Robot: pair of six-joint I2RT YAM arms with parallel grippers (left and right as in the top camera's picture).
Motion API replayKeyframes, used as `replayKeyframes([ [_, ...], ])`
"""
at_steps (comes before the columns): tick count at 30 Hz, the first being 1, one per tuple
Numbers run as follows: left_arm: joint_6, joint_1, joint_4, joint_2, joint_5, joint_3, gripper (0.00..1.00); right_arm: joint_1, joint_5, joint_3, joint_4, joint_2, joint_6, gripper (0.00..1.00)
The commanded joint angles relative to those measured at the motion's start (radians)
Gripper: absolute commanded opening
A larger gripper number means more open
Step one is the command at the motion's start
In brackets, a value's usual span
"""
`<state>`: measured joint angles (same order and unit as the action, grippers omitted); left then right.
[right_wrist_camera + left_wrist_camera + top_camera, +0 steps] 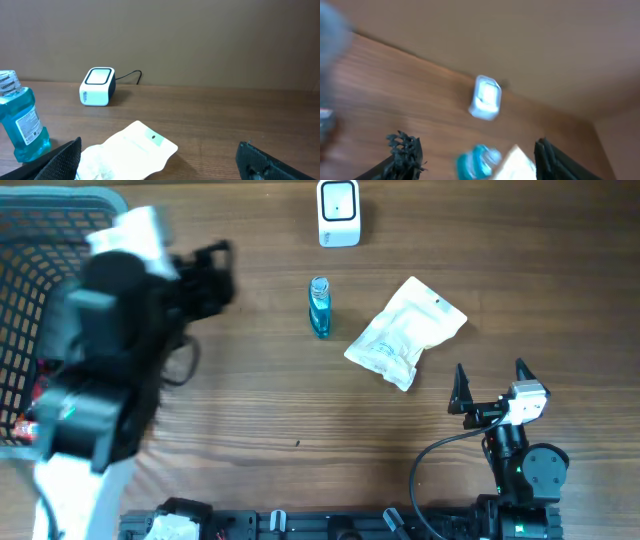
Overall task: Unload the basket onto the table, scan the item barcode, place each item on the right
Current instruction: 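Reach the left gripper into the basket and grasp an orange snack pack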
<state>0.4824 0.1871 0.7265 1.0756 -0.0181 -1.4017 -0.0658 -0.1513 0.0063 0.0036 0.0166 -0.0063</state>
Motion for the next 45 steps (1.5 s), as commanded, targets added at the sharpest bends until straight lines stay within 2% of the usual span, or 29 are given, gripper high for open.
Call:
replayKeyframes([
  [1, -0.002, -0.225, 0.063, -0.084, -0.132, -0.009, 0.69, 0.004, 0.010, -0.001, 0.004, -0.005, -0.017, 1.00],
  [3, -0.003, -0.343, 0.119, -0.093, -0.202, -0.008, 0.70, 0.004, 0.010, -0.001, 0.004, -0.005, -0.017, 1.00],
  [5, -0.004, -0.426, 0.166, -0.073, -0.238, -0.008, 0.76, 0.004, 0.010, -0.001, 0.004, -0.005, -0.017, 1.00],
  [6, -0.004, -0.486, 0.197, -0.044, -0.261, -0.008, 0.87, 0.004, 0.010, -0.001, 0.004, -0.005, -0.016, 1.00],
  [8, -0.003, -0.554, 0.208, 0.001, -0.263, -0.008, 0.95, 0.004, 0.010, -0.001, 0.004, -0.005, -0.017, 1.00],
  [10, -0.003, -0.608, 0.202, 0.046, -0.248, -0.008, 0.97, 0.004, 0.010, -0.001, 0.004, -0.005, -0.017, 1.00],
  [12, -0.004, -0.659, 0.195, 0.084, -0.148, -0.009, 0.97, 0.004, 0.010, -0.001, 0.004, -0.005, -0.017, 1.00],
  [14, -0.005, -0.716, 0.169, 0.125, 0.033, -0.009, 0.99, 0.004, 0.010, -0.001, 0.004, -0.005, -0.017, 1.00],
  [16, -0.007, -0.794, 0.139, 0.181, 0.297, -0.018, 1.00, 0.004, 0.010, -0.001, 0.004, -0.005, -0.016, 1.00],
  [18, -0.007, -0.846, 0.129, 0.230, 0.457, -0.031, 1.00, 0.004, 0.010, -0.001, 0.004, -0.005, -0.017, 1.00],
  [19, -0.007, -0.861, 0.118, 0.250, 0.490, -0.031, 1.00, 0.004, 0.010, -0.001, 0.004, -0.005, -0.017, 1.00],
  [29, -0.004, -0.865, 0.085, 0.457, 0.496, -0.031, 1.00, 0.004, 0.010, -0.001, 0.004, -0.005, -0.017, 1.00],
  [30, -0.004, -0.865, 0.084, 0.471, 0.494, -0.031, 0.96, 0.004, 0.010, -0.001, 0.004, -0.005, -0.017, 1.00],
  [31, -0.003, -0.865, 0.084, 0.486, 0.474, -0.031, 0.87, 0.004, 0.010, -0.001, 0.004, -0.005, -0.017, 1.00],
  [32, 0.005, -0.865, 0.084, 0.499, 0.460, -0.031, 0.71, 0.004, 0.010, -0.001, 0.004, -0.005, -0.016, 1.00],
  [34, 0.077, -0.864, 0.082, 0.538, 0.452, -0.031, 0.71, 0.004, 0.010, -0.001, 0.004, -0.005, -0.017, 1.00],
  [38, 0.091, -0.827, 0.084, 0.596, 0.438, -0.031, 0.75, 0.004, 0.010, -0.001, 0.004, -0.005, -0.017, 1.00],
  [45, 0.103, -0.711, 0.009, 0.664, 0.247, -0.031, 0.73, 0.004, 0.010, -0.001, 0.004, -0.005, -0.017, 1.00],
])
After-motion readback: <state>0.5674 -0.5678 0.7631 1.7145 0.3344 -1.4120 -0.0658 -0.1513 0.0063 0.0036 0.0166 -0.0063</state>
